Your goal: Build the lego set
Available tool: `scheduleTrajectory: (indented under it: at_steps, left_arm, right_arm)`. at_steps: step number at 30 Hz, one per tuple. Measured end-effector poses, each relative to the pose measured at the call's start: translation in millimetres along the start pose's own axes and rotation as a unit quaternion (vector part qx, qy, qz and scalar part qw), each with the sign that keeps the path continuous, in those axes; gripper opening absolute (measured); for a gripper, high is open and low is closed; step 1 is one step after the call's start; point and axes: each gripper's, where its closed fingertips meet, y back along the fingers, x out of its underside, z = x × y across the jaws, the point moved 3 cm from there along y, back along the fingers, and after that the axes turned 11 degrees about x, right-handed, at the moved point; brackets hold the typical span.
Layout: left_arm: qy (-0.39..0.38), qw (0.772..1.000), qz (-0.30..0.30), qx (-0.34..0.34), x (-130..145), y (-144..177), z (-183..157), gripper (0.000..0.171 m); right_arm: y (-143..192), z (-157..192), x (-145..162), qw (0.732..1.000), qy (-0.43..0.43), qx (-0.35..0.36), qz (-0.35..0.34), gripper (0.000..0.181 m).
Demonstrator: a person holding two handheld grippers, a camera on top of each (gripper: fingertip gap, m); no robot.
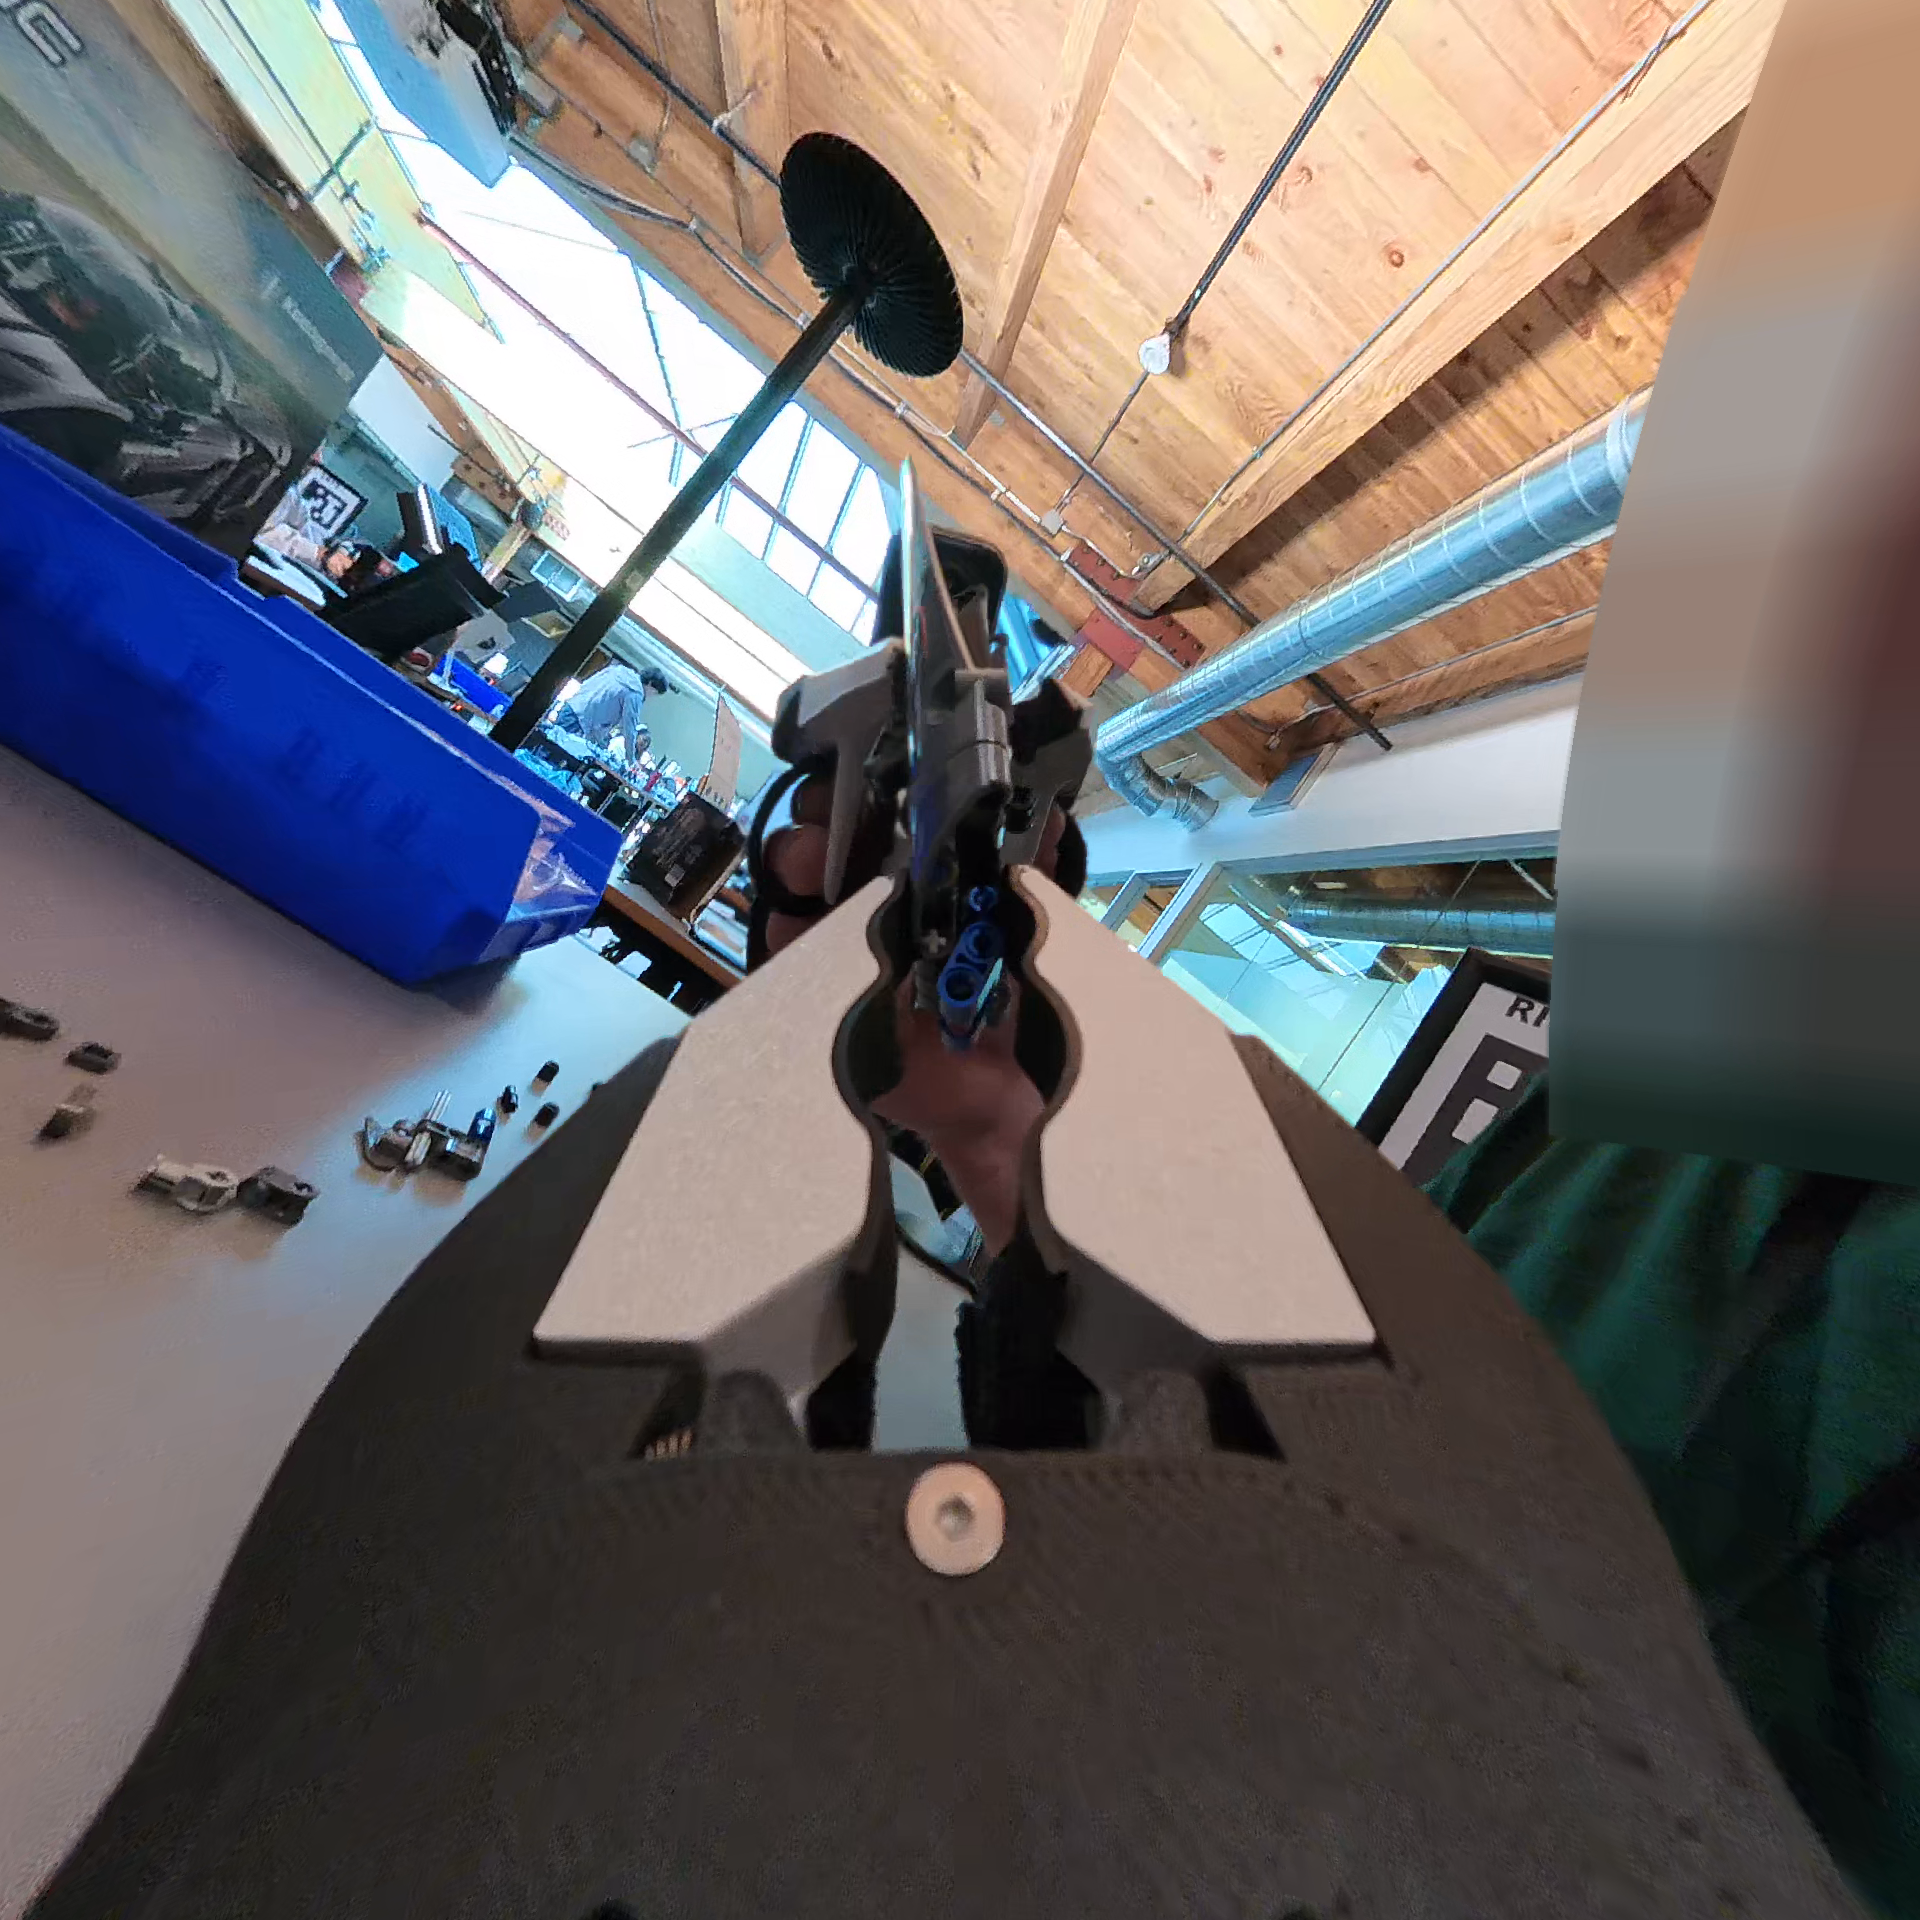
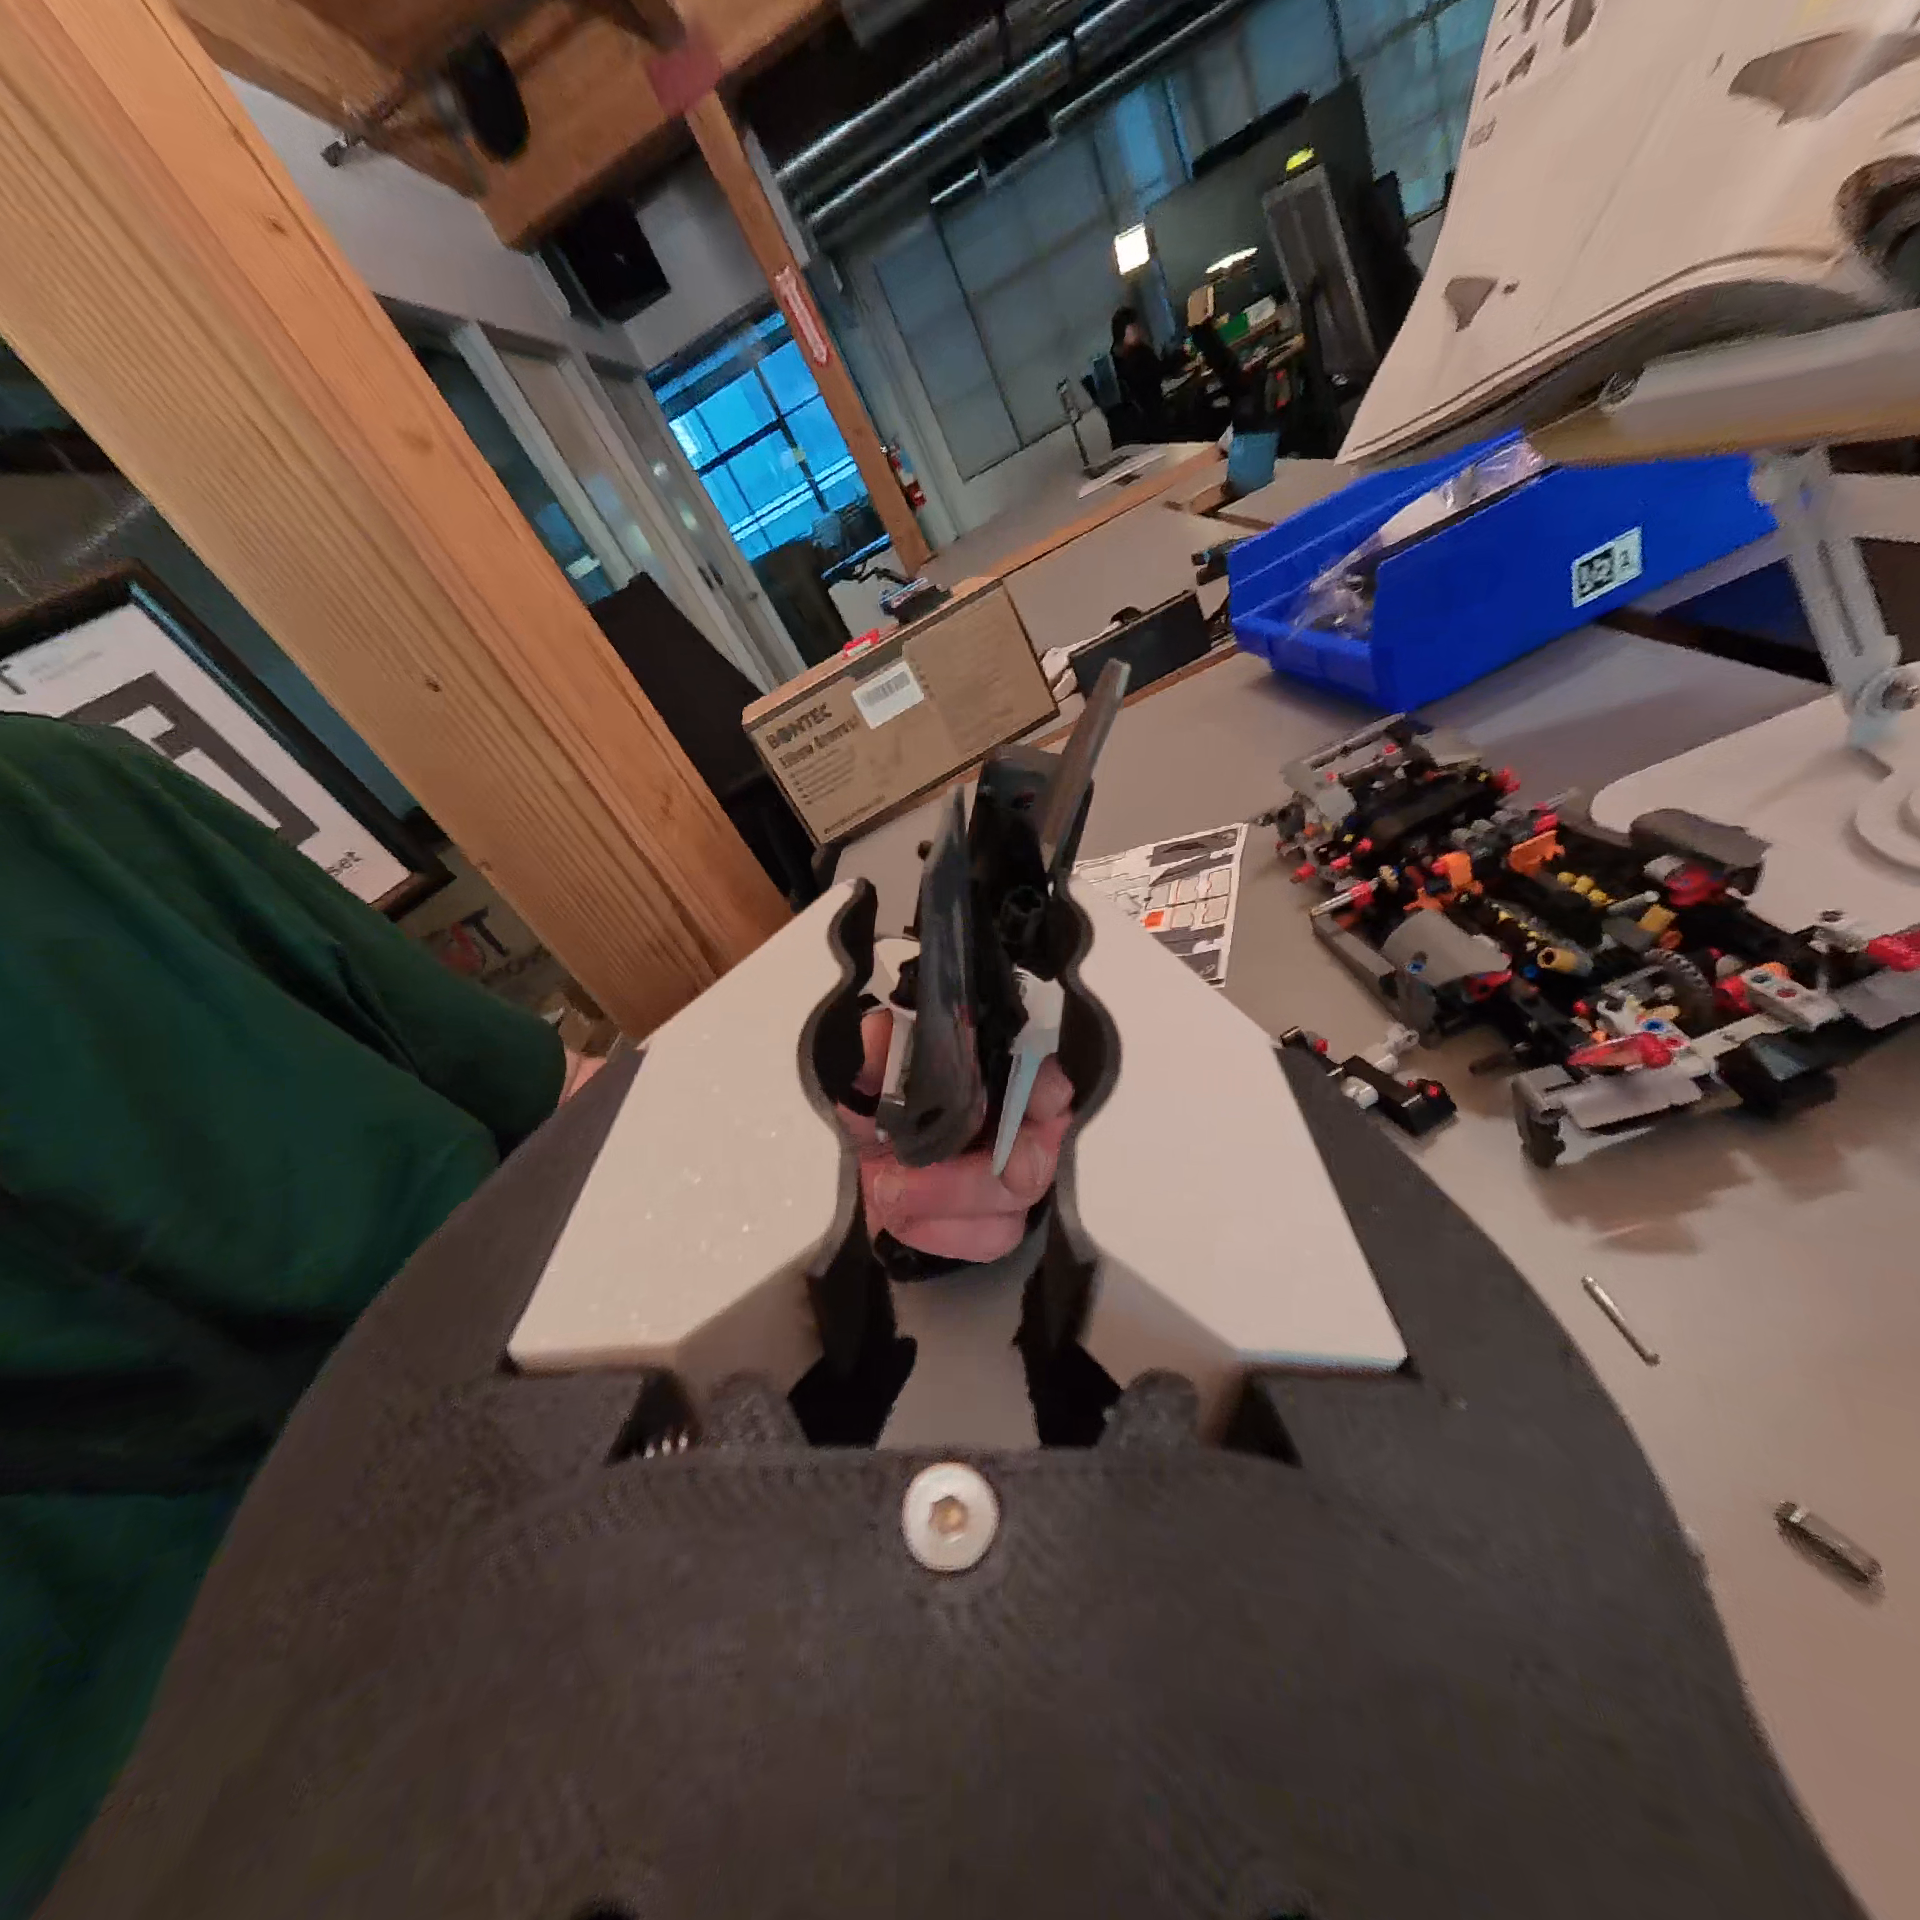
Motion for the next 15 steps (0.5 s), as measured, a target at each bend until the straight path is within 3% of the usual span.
scheduleTrajectory:
  at_steps: [5,15]
  left_arm:
    - [-0.005,1.000,-0.008,0.010,-3,-3,-1,0.014]
    - [-0.019,0.999,-0.042,0.009,-11,4,-2,0.014]
  right_arm:
    - [-3,-1,-8,1.000,0.016,0.026,0.004,0.019]
    - [-12,-7,-14,0.999,0.010,0.050,0.015,0.037]
